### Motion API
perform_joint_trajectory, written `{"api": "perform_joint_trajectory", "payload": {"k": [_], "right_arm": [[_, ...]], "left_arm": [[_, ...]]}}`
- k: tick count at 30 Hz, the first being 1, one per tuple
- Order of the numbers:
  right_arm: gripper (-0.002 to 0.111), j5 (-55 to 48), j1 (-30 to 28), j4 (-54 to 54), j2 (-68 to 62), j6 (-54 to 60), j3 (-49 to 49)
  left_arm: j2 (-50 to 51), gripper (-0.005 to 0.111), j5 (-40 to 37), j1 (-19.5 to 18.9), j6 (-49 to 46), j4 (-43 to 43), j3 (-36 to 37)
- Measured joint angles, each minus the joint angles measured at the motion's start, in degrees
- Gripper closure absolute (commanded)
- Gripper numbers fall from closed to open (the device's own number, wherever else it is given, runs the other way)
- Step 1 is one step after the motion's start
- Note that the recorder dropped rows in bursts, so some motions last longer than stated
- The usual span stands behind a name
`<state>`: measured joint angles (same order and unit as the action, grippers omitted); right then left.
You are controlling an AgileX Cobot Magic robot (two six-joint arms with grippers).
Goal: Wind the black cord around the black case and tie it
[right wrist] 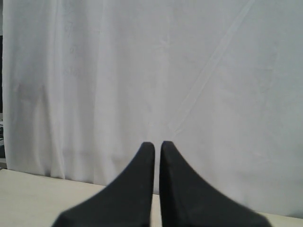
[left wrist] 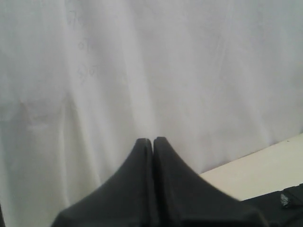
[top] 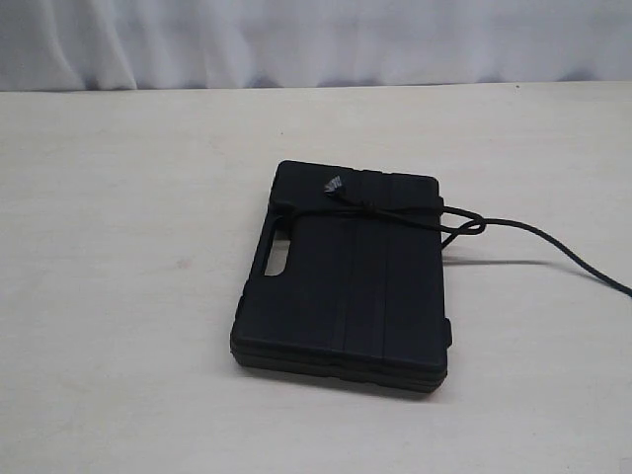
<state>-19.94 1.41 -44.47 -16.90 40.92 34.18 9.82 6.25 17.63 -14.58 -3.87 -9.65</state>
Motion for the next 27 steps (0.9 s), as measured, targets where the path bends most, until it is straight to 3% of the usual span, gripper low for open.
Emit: {"api": "perform_joint_trajectory", "payload": {"k": [9,15,21,27], "right_arm": [[0.104,0.00,0.00,0.00,0.00,0.00,0.00],[0.104,0.00,0.00,0.00,0.00,0.00,0.00],[0.104,0.00,0.00,0.00,0.00,0.00,0.00],[0.104,0.00,0.00,0.00,0.00,0.00,0.00]], "left_arm": [[-3.35,0.107,0.25,-10.23,2.01,1.63,4.24],[-7.08,0.107,-0.21,-14.80,3.19,1.63,6.68],[-9.47,0.107,-0.62,-16.03,3.85,2.08,9.46],[-9.63,0.107,-3.44,-16.16,11.43,10.69,9.53]]}}
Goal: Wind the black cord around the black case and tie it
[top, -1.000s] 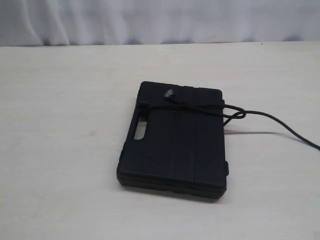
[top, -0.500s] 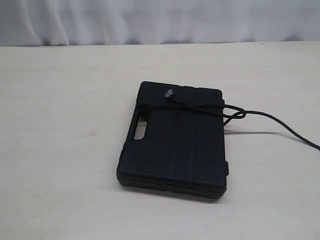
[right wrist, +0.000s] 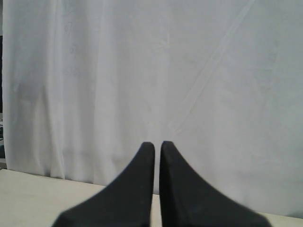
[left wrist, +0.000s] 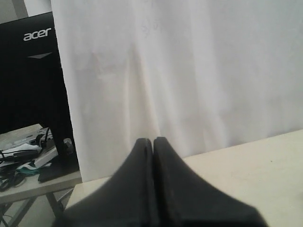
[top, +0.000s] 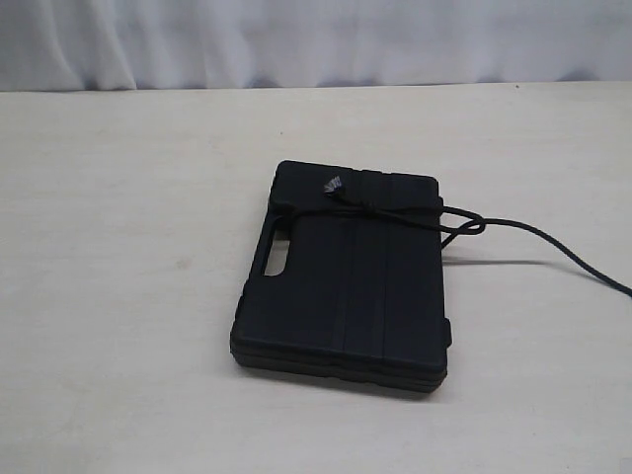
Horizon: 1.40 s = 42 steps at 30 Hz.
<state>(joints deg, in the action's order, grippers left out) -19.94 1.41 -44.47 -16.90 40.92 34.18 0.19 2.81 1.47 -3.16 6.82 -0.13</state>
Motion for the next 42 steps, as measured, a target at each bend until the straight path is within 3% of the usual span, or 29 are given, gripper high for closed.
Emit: {"api": "perform_joint_trajectory", "payload": {"k": [8,19,26,42], "right_arm": [[0.104,0.00,0.00,0.00,0.00,0.00,0.00],[0.104,0.00,0.00,0.00,0.00,0.00,0.00],[0.104,0.00,0.00,0.00,0.00,0.00,0.00],[0.104,0.00,0.00,0.00,0.00,0.00,0.00]], "left_arm": [[0.00,0.107,-1.78,0.00,2.12,0.52,0.00],[0.00,0.107,-10.39,0.00,1.21,-1.96,0.00],[0.00,0.107,-11.78,0.00,-6.25,-10.24,0.00],[0.00,0.107,-20.06,0.00,-6.91,-8.89,0.00]]}}
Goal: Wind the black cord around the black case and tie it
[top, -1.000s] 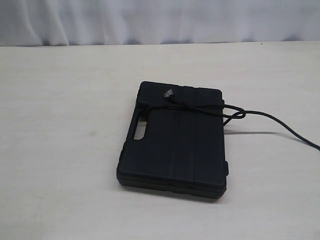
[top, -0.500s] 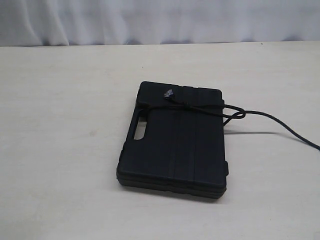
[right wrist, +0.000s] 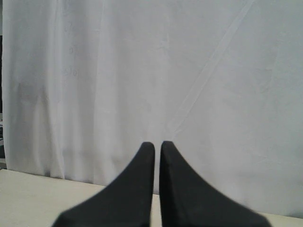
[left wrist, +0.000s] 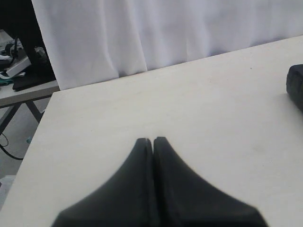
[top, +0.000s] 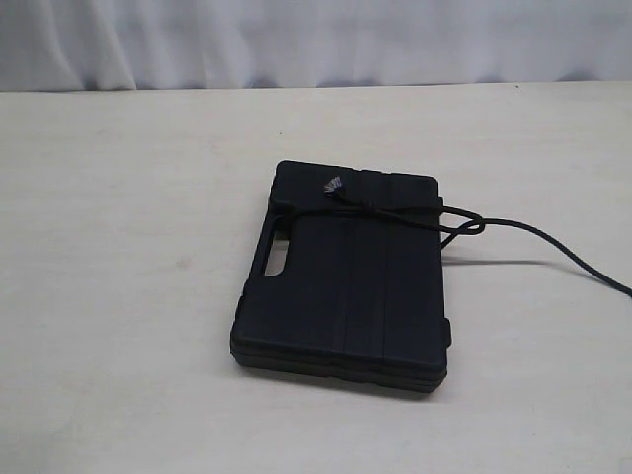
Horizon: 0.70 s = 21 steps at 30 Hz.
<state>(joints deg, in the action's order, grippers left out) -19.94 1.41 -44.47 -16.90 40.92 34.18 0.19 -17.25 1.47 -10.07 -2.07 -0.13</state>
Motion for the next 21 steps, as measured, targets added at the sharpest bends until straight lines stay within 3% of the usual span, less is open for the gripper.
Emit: {"api": "perform_joint_trajectory", "payload": {"k": [21], "right_arm": [[0.104,0.00,0.00,0.00,0.00,-0.10,0.00]], "left_arm": [[0.00,0.107,-0.23,0.00,0.80,0.00,0.00]]}}
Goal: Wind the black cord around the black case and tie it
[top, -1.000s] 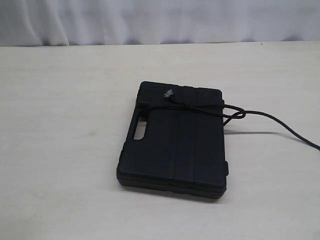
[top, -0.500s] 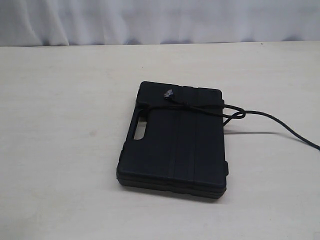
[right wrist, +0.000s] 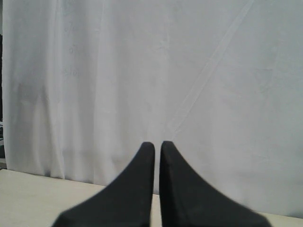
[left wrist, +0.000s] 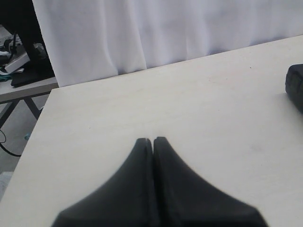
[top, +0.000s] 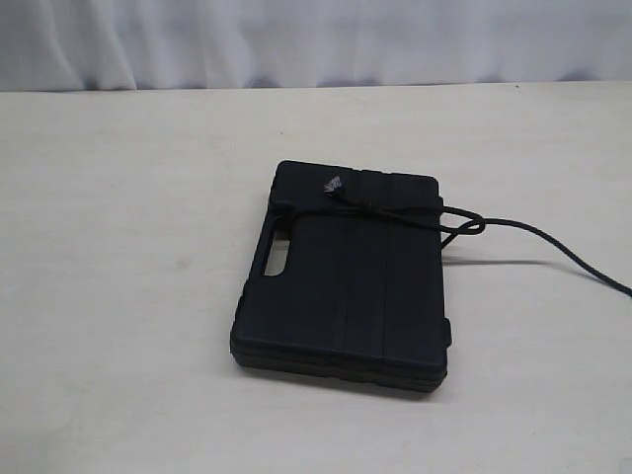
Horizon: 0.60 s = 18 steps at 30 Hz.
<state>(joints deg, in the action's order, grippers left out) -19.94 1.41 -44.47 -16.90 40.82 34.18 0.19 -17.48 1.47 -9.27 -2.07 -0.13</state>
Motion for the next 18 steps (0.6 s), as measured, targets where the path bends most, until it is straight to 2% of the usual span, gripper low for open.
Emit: {"api": "perform_joint_trajectory", "payload": {"k": [18], "right_arm": [[0.104,0.11,0.99,0.00,0.00,0.00,0.00]], "left_arm": [[0.00,0.107,-0.10,0.00,0.12,0.00,0.00]]}}
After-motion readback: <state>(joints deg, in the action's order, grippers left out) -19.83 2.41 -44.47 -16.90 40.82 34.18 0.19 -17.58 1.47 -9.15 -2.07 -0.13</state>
